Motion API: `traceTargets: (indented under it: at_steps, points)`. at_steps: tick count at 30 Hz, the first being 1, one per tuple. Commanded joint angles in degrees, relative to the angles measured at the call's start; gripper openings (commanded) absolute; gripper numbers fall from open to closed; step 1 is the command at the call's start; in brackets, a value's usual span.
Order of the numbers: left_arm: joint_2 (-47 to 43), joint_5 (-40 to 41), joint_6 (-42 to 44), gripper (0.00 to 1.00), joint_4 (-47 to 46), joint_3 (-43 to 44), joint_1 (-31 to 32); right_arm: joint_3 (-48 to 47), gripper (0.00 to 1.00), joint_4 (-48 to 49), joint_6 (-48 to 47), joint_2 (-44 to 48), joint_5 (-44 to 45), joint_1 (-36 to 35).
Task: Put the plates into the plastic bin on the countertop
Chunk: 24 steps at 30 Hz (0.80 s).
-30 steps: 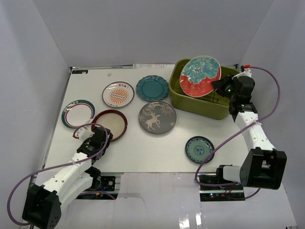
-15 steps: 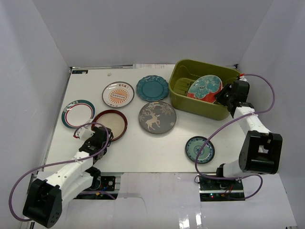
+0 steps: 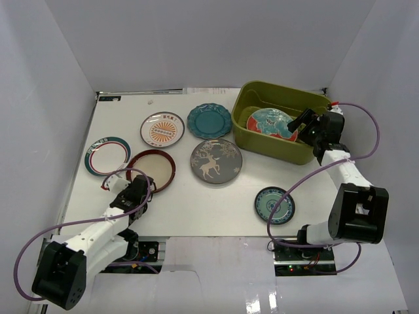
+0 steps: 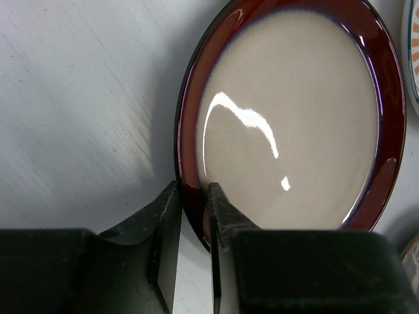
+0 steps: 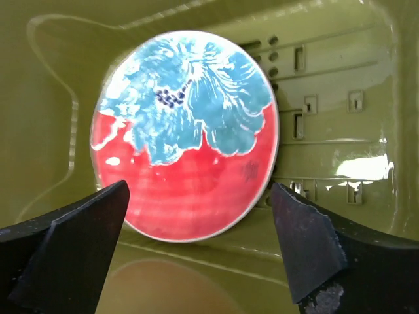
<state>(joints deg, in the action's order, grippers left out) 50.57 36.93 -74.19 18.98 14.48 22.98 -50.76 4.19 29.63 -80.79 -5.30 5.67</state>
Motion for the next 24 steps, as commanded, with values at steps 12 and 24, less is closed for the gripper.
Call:
traceTargets:
  at_steps: [12,24]
  points:
    - [-6.17,-4.22,8.36,0.0,0.96,1.51,-0.04,11.64,0.96,10.4,4.38,25.5,-8.13,-10.05]
    - [-21.55,-10.47,16.8,0.0,5.27,11.27,-0.13,15.52,0.97,14.96,9.83,16.21,-18.86,-39.15]
